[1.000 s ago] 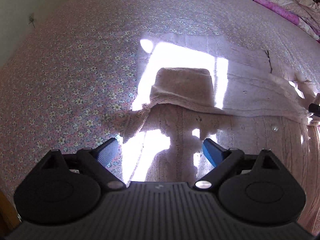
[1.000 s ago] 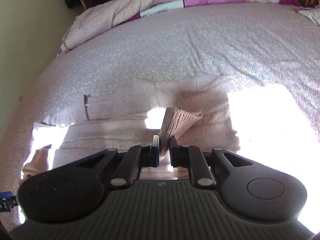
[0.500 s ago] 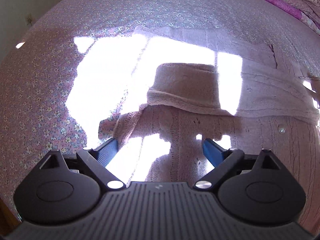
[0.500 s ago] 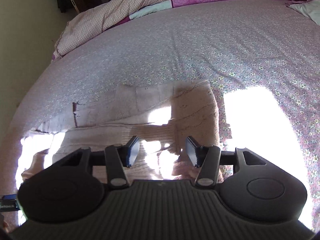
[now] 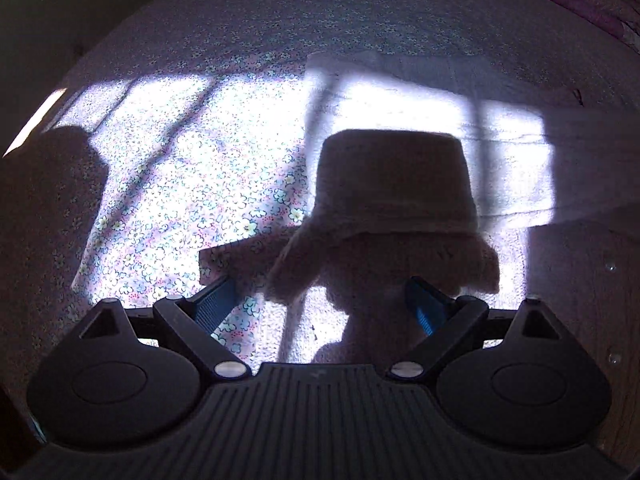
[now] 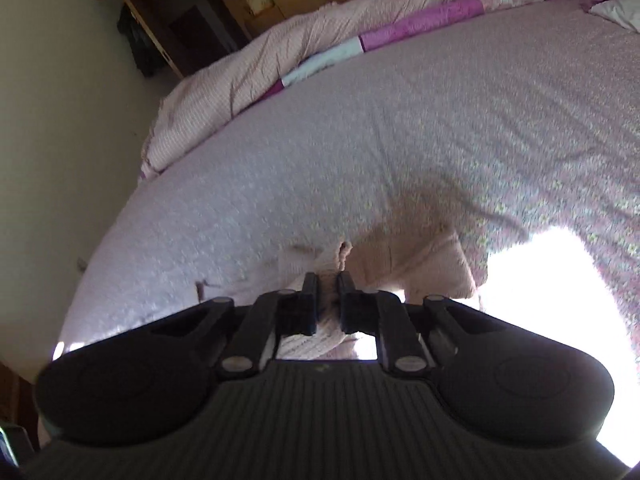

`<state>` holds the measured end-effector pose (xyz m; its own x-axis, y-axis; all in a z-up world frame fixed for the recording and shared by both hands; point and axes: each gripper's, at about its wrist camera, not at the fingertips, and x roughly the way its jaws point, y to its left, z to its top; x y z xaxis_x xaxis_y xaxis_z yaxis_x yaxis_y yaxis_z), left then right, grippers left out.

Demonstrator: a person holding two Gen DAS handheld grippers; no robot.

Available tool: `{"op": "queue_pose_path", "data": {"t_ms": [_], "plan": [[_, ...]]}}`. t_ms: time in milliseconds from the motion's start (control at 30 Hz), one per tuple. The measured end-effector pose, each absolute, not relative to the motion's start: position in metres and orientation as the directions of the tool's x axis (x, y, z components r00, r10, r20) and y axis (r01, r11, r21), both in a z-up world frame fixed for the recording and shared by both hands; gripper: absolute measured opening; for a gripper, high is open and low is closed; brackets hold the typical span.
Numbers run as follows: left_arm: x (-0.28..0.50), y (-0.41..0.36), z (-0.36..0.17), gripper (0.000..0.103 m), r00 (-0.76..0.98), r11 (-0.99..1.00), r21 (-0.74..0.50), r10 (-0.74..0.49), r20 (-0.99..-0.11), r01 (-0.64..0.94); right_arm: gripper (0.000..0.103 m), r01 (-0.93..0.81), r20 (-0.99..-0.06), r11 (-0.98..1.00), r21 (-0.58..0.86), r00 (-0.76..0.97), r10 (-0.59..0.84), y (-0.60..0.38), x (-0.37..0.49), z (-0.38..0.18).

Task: Fold small clothes

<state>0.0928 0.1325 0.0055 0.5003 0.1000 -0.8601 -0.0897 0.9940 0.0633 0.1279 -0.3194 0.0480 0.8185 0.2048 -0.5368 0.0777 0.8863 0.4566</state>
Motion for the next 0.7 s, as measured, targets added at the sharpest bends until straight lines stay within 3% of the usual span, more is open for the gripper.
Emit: {"op": "queue_pose_path", "data": {"t_ms": [133, 400, 700], "plan": [[0.093, 0.13, 0.006, 0.096, 0.505, 0.993, 0.076, 0.109, -0.856, -0.087, 0.013, 0.113, -0.555, 0.931, 0.348, 0.825, 0.107, -0.321, 0.128, 0.054], [0.091, 0.131, 0.006, 0.096, 0.507, 0.995, 0.068, 0.097, -0.857, -0.075, 0.016, 0.244, -0.73, 0.94, 0.239, 0.683, 0.009, -0.335, 0.152, -0.022], [0.085, 0.13, 0.013, 0.096, 0.514, 0.997, 0.04, 0.067, -0.855, -0.063, 0.022, 0.233, -0.695, 0.943, 0.237, 0.719, -0.003, -0.329, 0.12, -0.007]]}}
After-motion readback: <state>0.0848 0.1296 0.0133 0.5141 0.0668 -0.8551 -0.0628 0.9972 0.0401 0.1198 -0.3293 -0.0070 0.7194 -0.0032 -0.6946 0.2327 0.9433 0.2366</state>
